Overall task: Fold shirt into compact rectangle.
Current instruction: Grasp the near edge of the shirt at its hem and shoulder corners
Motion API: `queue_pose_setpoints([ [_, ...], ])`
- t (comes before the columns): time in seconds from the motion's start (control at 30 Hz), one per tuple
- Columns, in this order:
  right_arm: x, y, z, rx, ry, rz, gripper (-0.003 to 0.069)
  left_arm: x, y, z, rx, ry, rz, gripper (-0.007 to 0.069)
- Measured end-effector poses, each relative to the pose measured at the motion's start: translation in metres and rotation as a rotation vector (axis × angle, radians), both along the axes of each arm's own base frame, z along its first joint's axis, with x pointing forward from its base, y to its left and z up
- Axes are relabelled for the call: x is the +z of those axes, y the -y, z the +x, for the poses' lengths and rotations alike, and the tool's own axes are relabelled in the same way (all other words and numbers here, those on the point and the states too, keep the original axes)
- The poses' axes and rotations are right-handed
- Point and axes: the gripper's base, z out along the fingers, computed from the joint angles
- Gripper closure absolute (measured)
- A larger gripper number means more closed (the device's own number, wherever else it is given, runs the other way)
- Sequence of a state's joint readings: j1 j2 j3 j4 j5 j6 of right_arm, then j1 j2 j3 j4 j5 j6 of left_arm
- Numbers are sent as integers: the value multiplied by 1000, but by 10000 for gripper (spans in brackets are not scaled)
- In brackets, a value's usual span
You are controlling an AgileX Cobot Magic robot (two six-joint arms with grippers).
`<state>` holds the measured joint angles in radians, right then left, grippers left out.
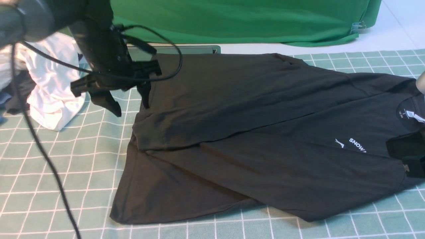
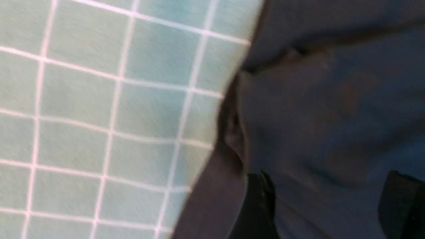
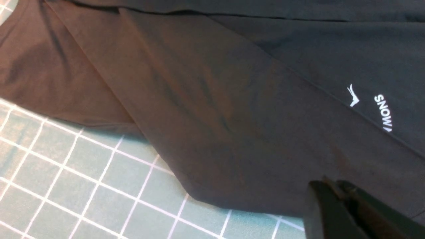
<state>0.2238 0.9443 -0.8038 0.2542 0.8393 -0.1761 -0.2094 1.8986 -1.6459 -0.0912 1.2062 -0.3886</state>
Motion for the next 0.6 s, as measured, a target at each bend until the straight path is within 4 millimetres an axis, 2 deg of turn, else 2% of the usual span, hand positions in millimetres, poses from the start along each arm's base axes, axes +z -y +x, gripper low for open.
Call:
queue_pose_setpoints([
  [0.07,0,0,0,0,0,0,620,4,0,-9,-4,-6,-17,157],
  [0.13,0,0,0,0,-1,0,620,-5,-4,-30,-14,-62,-12,152],
  [0.17,0,0,0,0,-1,0,620,-17,-6,-42,-15,-115,-1,152],
  [0.2,0,0,0,0,-1,0,620,-18,-7,-44,-15,-120,0,152],
  [0.23,0,0,0,0,-2,0,620,-38,-10,-62,-3,-211,10,151],
  [0.37,0,0,0,2,-3,-1,617,-84,-15,-98,29,-369,18,151],
  [0.47,0,0,0,2,-3,-1,614,-109,-20,-114,38,-383,40,151],
  [0.6,0,0,0,3,-3,-1,611,-115,-22,-119,43,-366,41,148],
])
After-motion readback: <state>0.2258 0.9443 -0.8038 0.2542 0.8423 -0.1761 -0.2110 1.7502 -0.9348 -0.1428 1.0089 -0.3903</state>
